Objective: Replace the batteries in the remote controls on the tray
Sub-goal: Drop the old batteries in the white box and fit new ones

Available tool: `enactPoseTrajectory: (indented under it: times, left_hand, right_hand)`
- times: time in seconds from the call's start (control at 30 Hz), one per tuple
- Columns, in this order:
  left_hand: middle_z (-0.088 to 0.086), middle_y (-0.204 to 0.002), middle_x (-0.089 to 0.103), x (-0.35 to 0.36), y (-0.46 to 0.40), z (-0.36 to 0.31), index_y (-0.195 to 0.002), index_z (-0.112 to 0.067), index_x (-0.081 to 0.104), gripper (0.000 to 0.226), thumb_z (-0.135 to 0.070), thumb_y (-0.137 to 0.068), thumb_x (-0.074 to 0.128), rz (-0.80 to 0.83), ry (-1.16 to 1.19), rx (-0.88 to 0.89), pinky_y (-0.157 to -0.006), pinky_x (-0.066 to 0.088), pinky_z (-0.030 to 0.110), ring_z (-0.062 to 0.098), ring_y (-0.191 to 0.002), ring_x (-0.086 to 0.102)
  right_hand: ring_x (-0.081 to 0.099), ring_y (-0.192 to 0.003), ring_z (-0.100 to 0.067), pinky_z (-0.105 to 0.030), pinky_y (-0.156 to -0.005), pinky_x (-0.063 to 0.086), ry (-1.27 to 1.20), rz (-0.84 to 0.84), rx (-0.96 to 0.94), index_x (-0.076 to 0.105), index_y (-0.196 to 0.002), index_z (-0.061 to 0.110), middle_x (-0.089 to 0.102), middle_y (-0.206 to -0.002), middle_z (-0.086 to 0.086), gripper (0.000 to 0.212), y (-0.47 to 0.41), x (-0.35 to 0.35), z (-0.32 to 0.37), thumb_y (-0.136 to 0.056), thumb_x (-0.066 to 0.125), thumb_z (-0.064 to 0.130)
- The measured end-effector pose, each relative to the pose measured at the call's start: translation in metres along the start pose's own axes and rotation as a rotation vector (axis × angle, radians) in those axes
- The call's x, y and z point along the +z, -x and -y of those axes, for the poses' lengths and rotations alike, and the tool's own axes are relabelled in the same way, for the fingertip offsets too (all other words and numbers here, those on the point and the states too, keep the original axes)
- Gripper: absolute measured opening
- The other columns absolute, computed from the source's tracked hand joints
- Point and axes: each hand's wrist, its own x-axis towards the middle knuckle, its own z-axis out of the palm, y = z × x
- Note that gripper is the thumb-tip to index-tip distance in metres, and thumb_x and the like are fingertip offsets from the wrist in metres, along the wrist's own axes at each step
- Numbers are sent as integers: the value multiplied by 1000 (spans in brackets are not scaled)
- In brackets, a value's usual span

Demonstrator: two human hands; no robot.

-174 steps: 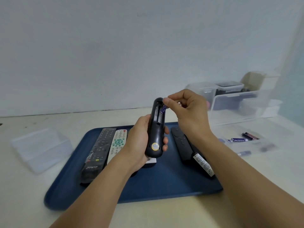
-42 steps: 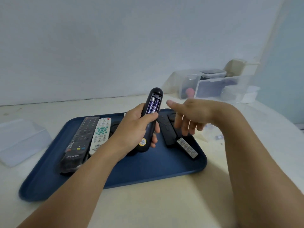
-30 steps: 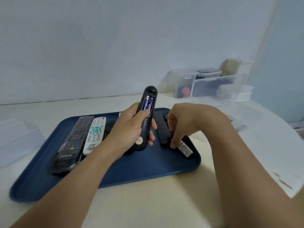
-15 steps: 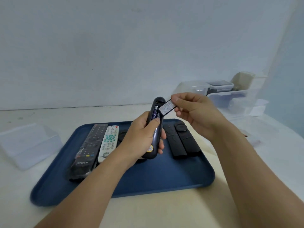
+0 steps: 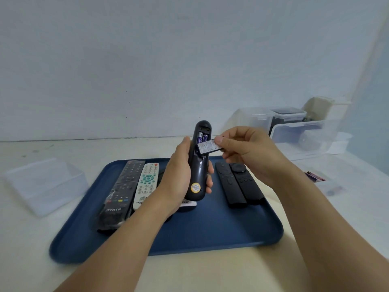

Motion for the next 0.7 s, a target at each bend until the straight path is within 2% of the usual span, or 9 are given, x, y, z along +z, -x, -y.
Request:
enactPoseTrajectory:
  times: [0.1, 0.17, 0.27, 0.37, 0.43, 0.5, 0.57, 0.63, 0.7]
  left_hand:
    - [14, -71, 59, -1, -3, 1, -95, -7, 59, 52, -46, -107, 28, -49, -40, 17, -47, 49, 31, 26, -48, 53]
    - [15, -70, 60, -2, -3, 0, -94, -5, 59, 51, -44, -107, 30, -92, -59, 23, -46, 49, 31, 26, -48, 53]
    - [15, -65, 61, -2, -4, 1, -94, -3, 60, 54, -45, -107, 28, -117, -119, 51, -47, 51, 31, 24, -49, 54]
    - [7, -69, 61, 0, -6, 2, -107, -4, 55, 50, -50, -104, 35, -53, -133, 117, -51, 50, 35, 26, -53, 53]
    - [2, -70, 56, 1, -4, 2, -109, -7, 50, 34, -41, -106, 43, -43, -163, 167, -52, 50, 35, 25, -56, 55]
    - [2, -72, 56, 2, -2, 3, -110, -8, 50, 19, -27, -105, 51, -35, -208, 205, -52, 51, 38, 22, -59, 60]
    - [1, -73, 63, 1, -1, 5, -114, -11, 51, 14, -21, -104, 55, -19, -267, 227, -57, 54, 41, 24, -65, 62]
    - [-2, -72, 67, 0, -1, 6, -116, -15, 51, 15, -21, -104, 56, -6, -305, 244, -60, 55, 42, 26, -69, 64]
    - [-1, -72, 65, -2, 0, 5, -114, -18, 51, 13, -24, -104, 56, 7, -371, 271, -58, 55, 39, 26, -65, 64]
  right_hand:
    - [58, -53, -14, -20, -47, 48, 174, 76, 53, 66, -81, 6, 66, -65, -5, 19, 2, -2, -2, -87, 75, 22]
    - [55, -49, -15, -20, -44, 43, 291, 207, 118, 63, -76, 7, 65, -63, -8, 26, 5, -4, 0, -91, 70, 28]
    - [48, -46, -10, -16, -41, 35, 168, 393, 194, 60, -77, 7, 64, -64, -7, 30, 9, 5, 1, -100, 56, 27]
    - [42, -45, -6, -13, -37, 30, -203, 348, 233, 56, -81, 7, 60, -64, -6, 28, 6, 16, 0, -103, 50, 23]
    - [40, -45, -6, -13, -37, 30, -293, 307, 251, 57, -82, 6, 60, -65, -7, 28, 5, 22, -1, -103, 50, 23]
    - [40, -44, -7, -16, -41, 31, -307, 277, 249, 56, -80, 5, 61, -64, -7, 30, 5, 23, -2, -103, 51, 23]
    - [37, -42, -9, -22, -48, 32, -281, 275, 236, 56, -80, 2, 59, -58, -5, 33, 6, 23, -2, -103, 51, 25]
    - [33, -44, -12, -21, -45, 36, -242, 273, 223, 57, -84, 0, 55, -56, -7, 33, 7, 22, -1, -102, 52, 27]
    - [37, -42, -13, -17, -39, 35, -183, 257, 195, 58, -78, -1, 58, -60, -12, 38, 7, 20, 0, -101, 55, 30]
